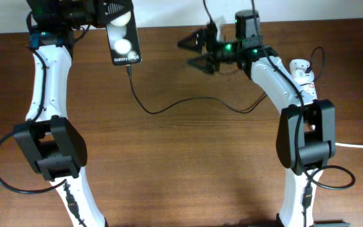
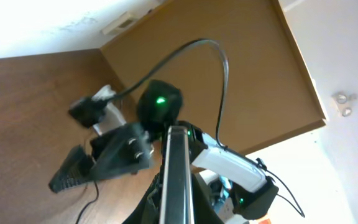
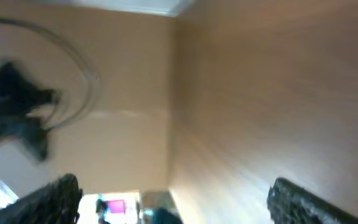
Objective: Plug charger to phone and switch on socket
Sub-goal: 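Move the right gripper back toward the white power strip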
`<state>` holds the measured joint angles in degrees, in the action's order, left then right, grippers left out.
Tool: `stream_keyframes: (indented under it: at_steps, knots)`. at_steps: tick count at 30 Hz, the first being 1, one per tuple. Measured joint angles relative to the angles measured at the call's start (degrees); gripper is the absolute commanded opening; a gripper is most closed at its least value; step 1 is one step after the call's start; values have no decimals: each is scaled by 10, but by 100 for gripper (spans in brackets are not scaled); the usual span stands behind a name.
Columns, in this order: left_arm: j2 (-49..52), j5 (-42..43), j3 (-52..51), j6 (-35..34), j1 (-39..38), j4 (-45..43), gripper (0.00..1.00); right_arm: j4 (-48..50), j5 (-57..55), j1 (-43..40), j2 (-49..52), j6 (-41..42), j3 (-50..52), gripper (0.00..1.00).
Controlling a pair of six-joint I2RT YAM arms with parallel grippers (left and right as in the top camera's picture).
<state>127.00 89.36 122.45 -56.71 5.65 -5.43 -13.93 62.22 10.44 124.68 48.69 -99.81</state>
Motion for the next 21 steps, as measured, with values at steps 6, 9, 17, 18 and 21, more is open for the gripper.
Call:
stream_keyframes:
  at_steps: [6, 9, 17, 18, 21]
  knots:
    - [0, 1, 0, 0, 0, 0, 0, -286, -229, 1, -25, -197, 2, 99]
    - [0, 2, 0, 0, 0, 0, 0, -329, -348, 1, -82, -226, 3, 99]
    - [0, -2, 0, 122, -12, 155, 0, -403, -494, 1, -186, -237, 3, 99]
    - [0, -2, 0, 126, -15, 156, 0, -413, -502, 1, -184, -238, 3, 99]
    - [0, -8, 0, 137, -32, 156, 0, -417, -524, 1, -183, -238, 3, 99]
